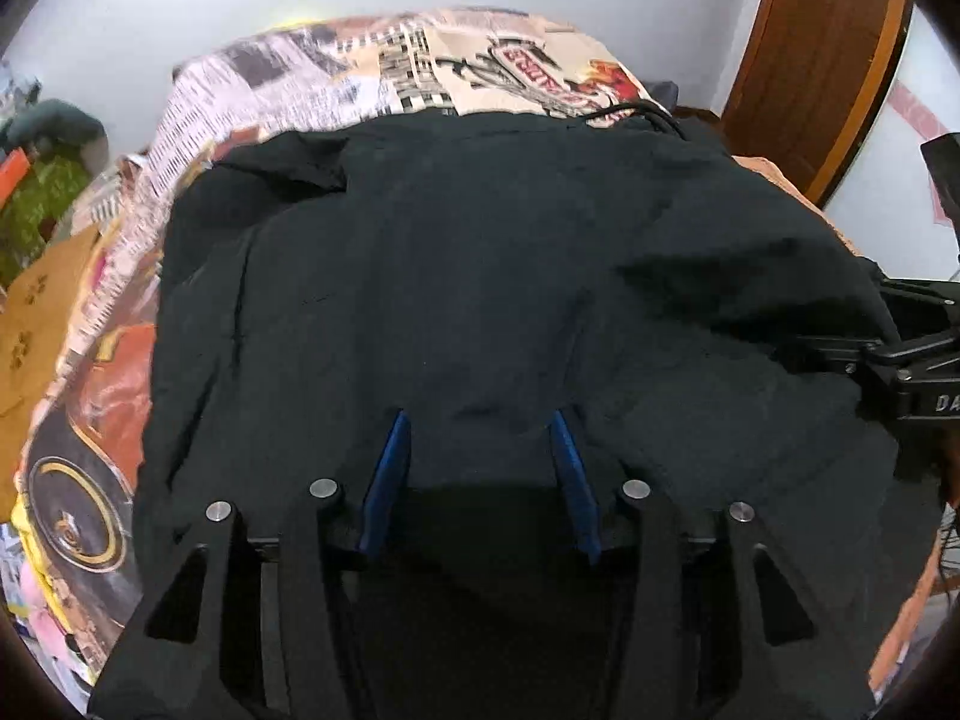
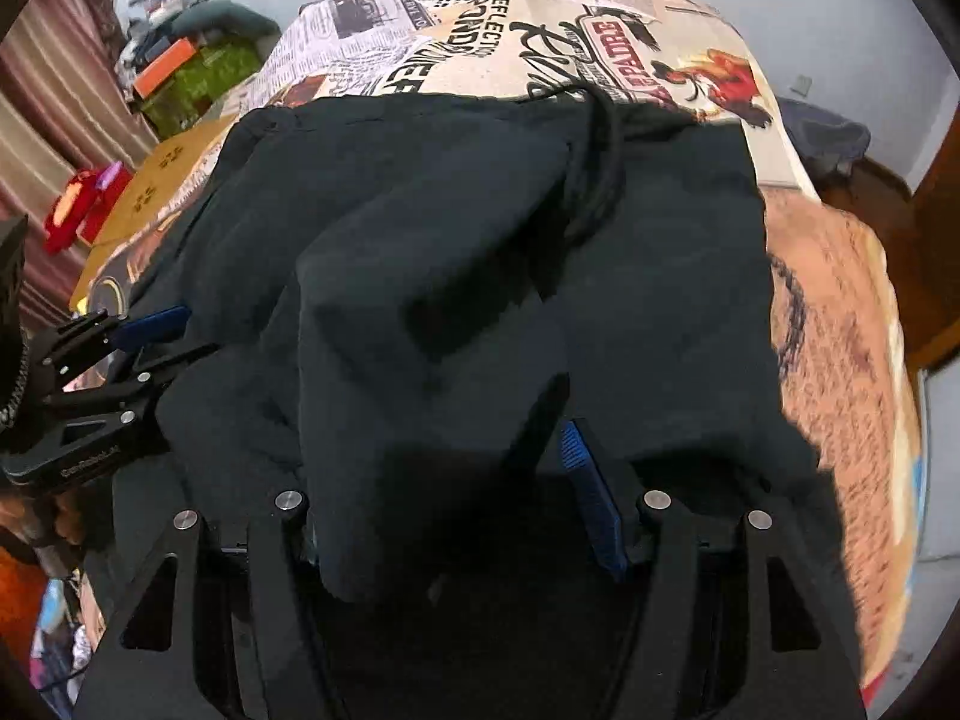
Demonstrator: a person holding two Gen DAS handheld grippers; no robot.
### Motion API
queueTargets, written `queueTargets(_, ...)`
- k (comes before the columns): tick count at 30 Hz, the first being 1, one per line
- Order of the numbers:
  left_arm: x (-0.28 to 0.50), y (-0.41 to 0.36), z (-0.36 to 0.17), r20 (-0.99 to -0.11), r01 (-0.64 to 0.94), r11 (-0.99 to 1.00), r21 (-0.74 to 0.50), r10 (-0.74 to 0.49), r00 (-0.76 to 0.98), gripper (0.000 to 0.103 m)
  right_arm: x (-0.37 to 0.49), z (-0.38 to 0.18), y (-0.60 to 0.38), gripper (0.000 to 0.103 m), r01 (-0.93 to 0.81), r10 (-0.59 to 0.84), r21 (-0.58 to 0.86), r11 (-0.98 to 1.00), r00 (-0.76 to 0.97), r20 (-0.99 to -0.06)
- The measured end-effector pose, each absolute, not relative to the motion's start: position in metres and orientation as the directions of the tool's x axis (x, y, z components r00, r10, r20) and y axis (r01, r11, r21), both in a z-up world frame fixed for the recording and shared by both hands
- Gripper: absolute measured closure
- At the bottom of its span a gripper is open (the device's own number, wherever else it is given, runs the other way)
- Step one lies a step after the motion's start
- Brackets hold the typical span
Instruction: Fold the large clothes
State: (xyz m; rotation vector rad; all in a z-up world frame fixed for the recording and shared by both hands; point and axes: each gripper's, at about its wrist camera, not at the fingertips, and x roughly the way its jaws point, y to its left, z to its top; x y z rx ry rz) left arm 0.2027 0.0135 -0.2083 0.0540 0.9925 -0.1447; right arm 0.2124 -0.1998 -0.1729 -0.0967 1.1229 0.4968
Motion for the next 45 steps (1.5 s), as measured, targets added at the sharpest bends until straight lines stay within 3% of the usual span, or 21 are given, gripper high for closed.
queueTargets(11, 0.175, 0.043, -0.160, -0.811, 0.081, 0.996, -0.045, -0.084, 0.579, 0.053, 0.181, -0.116, -0.217, 0.045, -0.460, 0.328, 0.104, 0.882, 0.438, -0.837)
queueTargets(18, 0.139, 0.108, -0.116, -0.748, -0.040, 0.998, -0.052, -0.013, 0.664, 0.037, 0.167, -0.081, -0.247, 0.044, -0.436, 0.317, 0.060, 0.898, 0.546, -0.776)
queueTargets(21, 0.124, 0.140, -0.113, -0.751, -0.109, 0.992, -0.057, 0.029, 0.659, 0.037, 0.167, -0.076, -0.266, 0.042, -0.393, 0.300, 0.068, 0.917, 0.567, -0.767)
queueTargets(29, 0.088, 0.205, -0.156, -0.837, -0.237, 0.966, -0.099, 0.048, 0.545, 0.037, 0.164, -0.094, -0.309, 0.038, -0.264, 0.203, 0.062, 0.962, 0.547, -0.812)
queueTargets(33, 0.070, 0.218, -0.187, -0.867, -0.251, 0.953, -0.168, -0.022, 0.498, 0.037, 0.162, -0.113, -0.325, 0.038, -0.221, 0.194, 0.093, 0.971, 0.498, -0.845)
queueTargets(38, 0.057, 0.222, -0.228, -0.857, -0.243, 0.903, -0.355, -0.211, 0.470, 0.037, 0.153, -0.126, -0.336, 0.038, -0.183, 0.234, 0.163, 0.969, 0.489, -0.841)
queueTargets(44, 0.058, 0.213, -0.248, -0.853, -0.228, 0.902, -0.366, -0.227, 0.469, 0.036, 0.155, -0.149, -0.341, 0.039, -0.151, 0.249, 0.204, 0.967, 0.402, -0.881)
queueTargets(45, 0.058, 0.210, -0.249, -0.851, -0.223, 0.903, -0.366, -0.228, 0.473, 0.032, 0.156, -0.153, -0.341, 0.038, -0.147, 0.259, 0.217, 0.965, 0.390, -0.884)
